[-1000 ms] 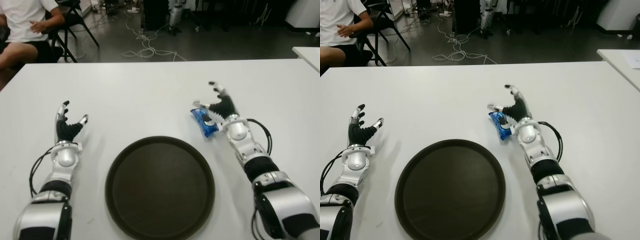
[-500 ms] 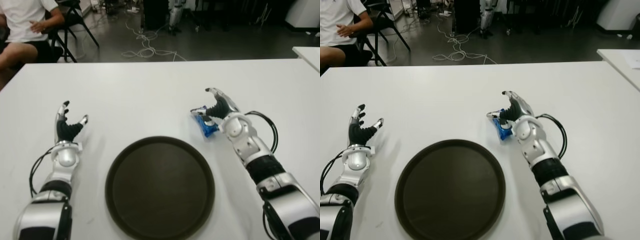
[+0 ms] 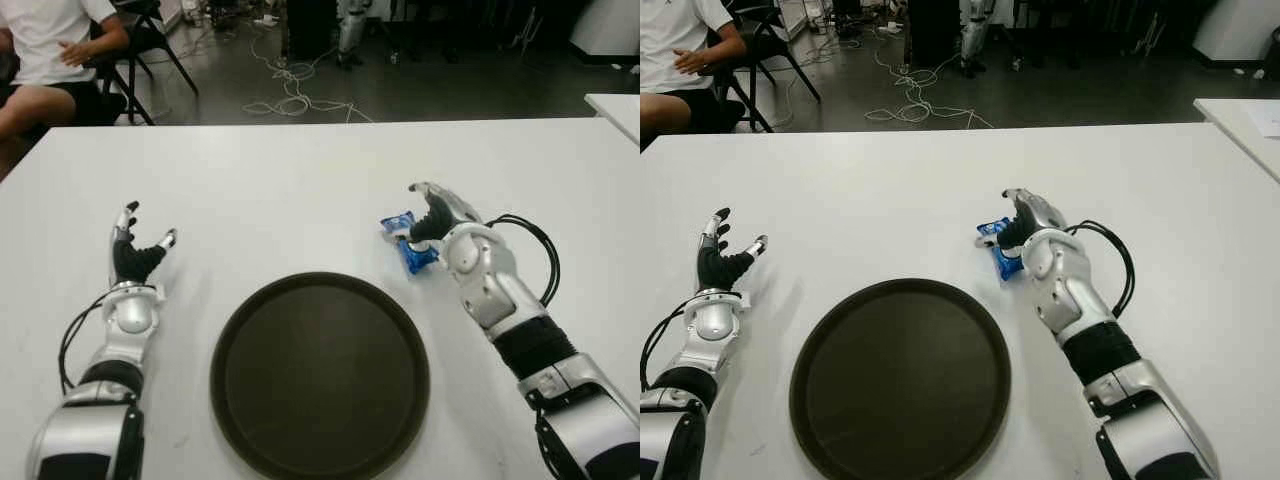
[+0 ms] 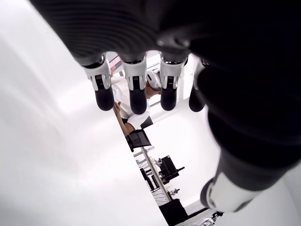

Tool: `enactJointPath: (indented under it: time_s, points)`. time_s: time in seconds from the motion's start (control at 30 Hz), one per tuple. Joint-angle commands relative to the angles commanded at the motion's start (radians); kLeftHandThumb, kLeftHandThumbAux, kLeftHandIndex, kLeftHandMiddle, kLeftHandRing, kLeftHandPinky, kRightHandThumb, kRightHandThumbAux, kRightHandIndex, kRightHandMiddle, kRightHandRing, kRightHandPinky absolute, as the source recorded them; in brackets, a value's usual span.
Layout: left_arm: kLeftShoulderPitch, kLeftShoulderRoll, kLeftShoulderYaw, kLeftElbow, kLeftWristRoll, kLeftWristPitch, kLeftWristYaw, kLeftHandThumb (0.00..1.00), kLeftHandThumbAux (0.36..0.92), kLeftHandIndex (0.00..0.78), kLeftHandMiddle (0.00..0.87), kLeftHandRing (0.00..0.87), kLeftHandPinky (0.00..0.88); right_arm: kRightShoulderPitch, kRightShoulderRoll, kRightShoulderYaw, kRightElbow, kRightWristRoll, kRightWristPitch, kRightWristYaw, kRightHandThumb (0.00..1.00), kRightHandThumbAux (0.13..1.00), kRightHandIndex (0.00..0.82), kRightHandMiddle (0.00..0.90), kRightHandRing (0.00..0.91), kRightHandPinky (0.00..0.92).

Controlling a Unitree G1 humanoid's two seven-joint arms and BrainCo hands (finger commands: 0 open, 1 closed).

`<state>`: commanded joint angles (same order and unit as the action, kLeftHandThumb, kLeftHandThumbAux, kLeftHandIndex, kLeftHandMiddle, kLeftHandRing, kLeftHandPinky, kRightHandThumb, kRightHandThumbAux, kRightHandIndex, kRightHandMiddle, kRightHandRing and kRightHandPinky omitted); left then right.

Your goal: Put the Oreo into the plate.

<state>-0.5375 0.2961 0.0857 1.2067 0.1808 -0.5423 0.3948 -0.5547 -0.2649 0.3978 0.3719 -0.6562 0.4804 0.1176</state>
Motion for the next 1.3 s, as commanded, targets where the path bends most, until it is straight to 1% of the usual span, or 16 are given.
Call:
enactJointPath:
  time_s: [0.2,0.63,0.83,1.07,1.3]
  points:
    - [0.001,-0.001,-0.005,-0.003,0.007,-0.002,0.009,0.000,0.755,0.071,0.092,0.065,0.039,-0.010,-0.002,0.026,0.022,-0.039,0.033,0.005,0.000,0.656,0.000,0.000,0.000,0.018]
    - [0.001,-0.001,-0.010,-0.004,0.010,-0.001,0.019,0.000,0.780,0.070,0.091,0.064,0.043,-0.031,0.002,0.053,0.073,-0.064,0.048,0.004,0.000,0.644,0.000,0.000,0.000,0.029]
    - [0.000,0.000,-0.013,-0.004,0.013,0.000,0.027,0.000,0.773,0.069,0.091,0.065,0.045,-0.033,0.001,0.056,0.078,-0.061,0.048,-0.002,0.000,0.631,0.000,0.000,0.000,0.034]
    - [-0.003,0.000,-0.012,0.000,0.013,0.008,0.032,0.000,0.763,0.073,0.096,0.068,0.038,-0.037,-0.004,0.066,0.089,-0.065,0.042,0.002,0.000,0.654,0.000,0.000,0.000,0.018]
    - [0.000,-0.001,-0.012,-0.003,0.011,0.002,0.027,0.000,0.753,0.072,0.097,0.072,0.052,-0.046,-0.001,0.070,0.096,-0.060,0.063,0.028,0.000,0.673,0.000,0.000,0.000,0.023]
